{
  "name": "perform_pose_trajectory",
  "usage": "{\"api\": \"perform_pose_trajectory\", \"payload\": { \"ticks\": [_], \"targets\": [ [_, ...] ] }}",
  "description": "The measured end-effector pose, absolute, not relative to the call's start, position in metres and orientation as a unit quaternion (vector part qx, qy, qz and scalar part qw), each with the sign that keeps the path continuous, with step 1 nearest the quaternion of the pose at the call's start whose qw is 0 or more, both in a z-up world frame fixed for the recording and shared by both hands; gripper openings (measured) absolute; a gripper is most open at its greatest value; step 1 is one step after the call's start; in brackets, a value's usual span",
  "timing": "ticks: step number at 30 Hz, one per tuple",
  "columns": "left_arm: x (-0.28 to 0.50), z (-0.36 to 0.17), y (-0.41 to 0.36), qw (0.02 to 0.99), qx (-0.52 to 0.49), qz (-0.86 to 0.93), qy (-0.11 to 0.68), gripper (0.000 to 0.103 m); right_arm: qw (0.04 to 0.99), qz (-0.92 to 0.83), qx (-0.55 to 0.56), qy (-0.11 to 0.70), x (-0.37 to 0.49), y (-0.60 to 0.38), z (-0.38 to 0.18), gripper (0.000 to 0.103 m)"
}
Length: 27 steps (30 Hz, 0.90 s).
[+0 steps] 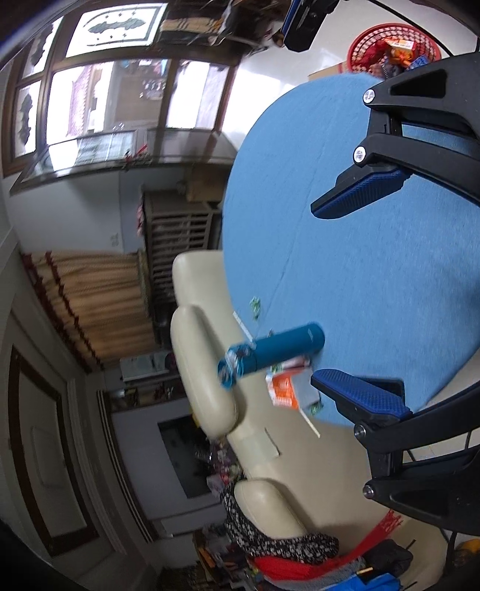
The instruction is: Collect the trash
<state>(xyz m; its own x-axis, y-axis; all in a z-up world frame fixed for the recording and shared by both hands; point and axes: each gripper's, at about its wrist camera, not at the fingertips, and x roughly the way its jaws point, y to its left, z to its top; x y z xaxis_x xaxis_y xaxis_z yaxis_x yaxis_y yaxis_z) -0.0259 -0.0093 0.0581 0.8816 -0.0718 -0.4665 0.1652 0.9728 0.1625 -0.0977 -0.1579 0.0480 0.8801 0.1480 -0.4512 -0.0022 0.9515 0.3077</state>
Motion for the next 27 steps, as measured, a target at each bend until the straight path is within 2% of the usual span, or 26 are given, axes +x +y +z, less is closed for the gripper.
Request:
{"api": "perform_pose_trajectory", "payload": {
  "ticks": [10, 13, 17, 27],
  "targets": [
    [-0.042, 0.077, 0.041, 0.979, 0.081, -0.006, 0.188, 0.086, 0.966, 0.059, 0.124, 0.218, -0.094, -0.111, 0.072, 0.066],
    [-0.047, 0.081, 0.053, 0.981, 0.076, 0.003, 0.179, 0.103, 0.967, 0.064, 0.120, 0.215, -0.094, -0.102, 0.075, 0.067],
    [-0.061, 0.087, 0.067, 0.986, 0.075, 0.016, 0.151, 0.103, 0.969, 0.072, 0.112, 0.209, -0.093, -0.087, 0.081, 0.067],
    [-0.068, 0.092, 0.085, 0.986, 0.057, 0.014, 0.153, 0.103, 0.966, 0.077, 0.109, 0.222, -0.088, -0.067, 0.083, 0.067]
  ]
}}
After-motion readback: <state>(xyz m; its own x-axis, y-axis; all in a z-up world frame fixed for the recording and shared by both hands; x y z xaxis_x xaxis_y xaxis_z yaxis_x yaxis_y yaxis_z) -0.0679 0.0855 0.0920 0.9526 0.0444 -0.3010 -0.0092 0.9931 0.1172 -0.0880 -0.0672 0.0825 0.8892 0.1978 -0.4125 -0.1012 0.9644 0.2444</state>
